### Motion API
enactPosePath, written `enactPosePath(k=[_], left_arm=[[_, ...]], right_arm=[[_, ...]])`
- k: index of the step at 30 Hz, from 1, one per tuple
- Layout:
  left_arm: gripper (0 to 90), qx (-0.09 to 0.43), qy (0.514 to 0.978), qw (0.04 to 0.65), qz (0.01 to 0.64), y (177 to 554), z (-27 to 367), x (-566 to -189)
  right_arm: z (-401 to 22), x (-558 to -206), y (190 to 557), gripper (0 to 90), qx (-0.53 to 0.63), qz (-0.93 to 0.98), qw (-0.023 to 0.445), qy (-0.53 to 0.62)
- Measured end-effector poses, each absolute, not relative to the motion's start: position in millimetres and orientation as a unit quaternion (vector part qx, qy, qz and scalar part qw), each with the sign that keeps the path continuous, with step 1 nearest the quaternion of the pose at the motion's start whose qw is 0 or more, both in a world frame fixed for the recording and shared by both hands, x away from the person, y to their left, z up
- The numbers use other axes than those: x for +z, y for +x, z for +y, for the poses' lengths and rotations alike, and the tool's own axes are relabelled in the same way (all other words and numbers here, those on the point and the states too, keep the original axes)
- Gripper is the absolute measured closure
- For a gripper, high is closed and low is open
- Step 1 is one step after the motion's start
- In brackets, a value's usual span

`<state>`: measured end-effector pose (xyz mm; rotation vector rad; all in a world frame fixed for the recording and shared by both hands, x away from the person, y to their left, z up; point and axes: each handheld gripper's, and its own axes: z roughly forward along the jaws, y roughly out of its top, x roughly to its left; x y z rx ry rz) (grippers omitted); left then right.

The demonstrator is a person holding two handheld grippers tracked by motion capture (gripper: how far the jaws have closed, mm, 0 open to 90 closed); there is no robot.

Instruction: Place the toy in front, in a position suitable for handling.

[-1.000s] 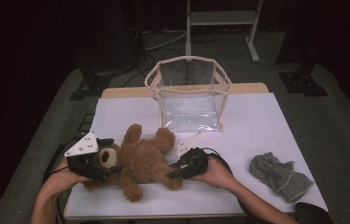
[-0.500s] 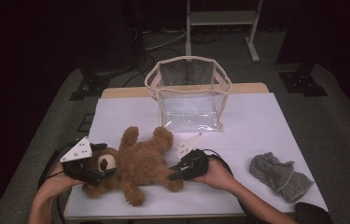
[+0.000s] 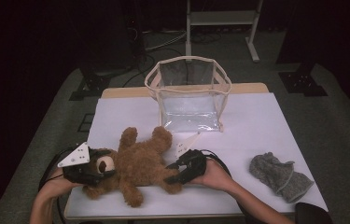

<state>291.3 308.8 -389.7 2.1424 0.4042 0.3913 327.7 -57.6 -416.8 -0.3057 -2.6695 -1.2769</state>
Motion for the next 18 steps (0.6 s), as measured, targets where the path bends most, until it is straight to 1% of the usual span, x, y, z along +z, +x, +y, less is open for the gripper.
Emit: enactPosePath(k=[2, 5, 6, 7, 9, 12, 13, 16, 18], left_arm=[[29.0, 0.158, 0.867, 0.443, 0.164, 292.5, 308.7, -388.7], [25.8, 0.157, 0.868, 0.443, 0.163, 292.3, 307.7, -387.9], [23.6, 0.160, 0.872, 0.435, 0.153, 290.8, 307.6, -385.6], [21.9, 0.162, 0.873, 0.434, 0.151, 289.4, 307.7, -384.9], [18.5, 0.162, 0.874, 0.433, 0.148, 286.7, 308.3, -384.4], [15.1, 0.167, 0.875, 0.430, 0.145, 283.9, 310.0, -384.0], [12.6, 0.167, 0.874, 0.432, 0.147, 281.6, 312.1, -383.9], [12.4, 0.169, 0.872, 0.434, 0.147, 279.5, 314.5, -384.9], [12.2, 0.170, 0.872, 0.433, 0.148, 279.4, 315.0, -387.2]], right_arm=[[-54.3, -417.0, 328.3, 40.0, -0.424, -0.895, 0.089, -0.106], [-50.4, -417.3, 327.8, 40.9, -0.418, -0.899, 0.081, -0.102], [-47.9, -416.8, 326.6, 54.3, -0.409, -0.905, 0.062, -0.096], [-47.7, -416.9, 327.2, 56.8, -0.408, -0.906, 0.058, -0.098], [-48.7, -418.1, 330.4, 60.0, -0.410, -0.904, 0.065, -0.104], [-49.7, -418.3, 331.9, 61.5, -0.411, -0.903, 0.063, -0.109], [-49.2, -417.8, 332.3, 61.9, -0.411, -0.903, 0.059, -0.110], [-48.7, -417.8, 332.6, 61.7, -0.411, -0.903, 0.060, -0.112], [-48.7, -418.2, 333.3, 60.2, -0.413, -0.902, 0.062, -0.112]])
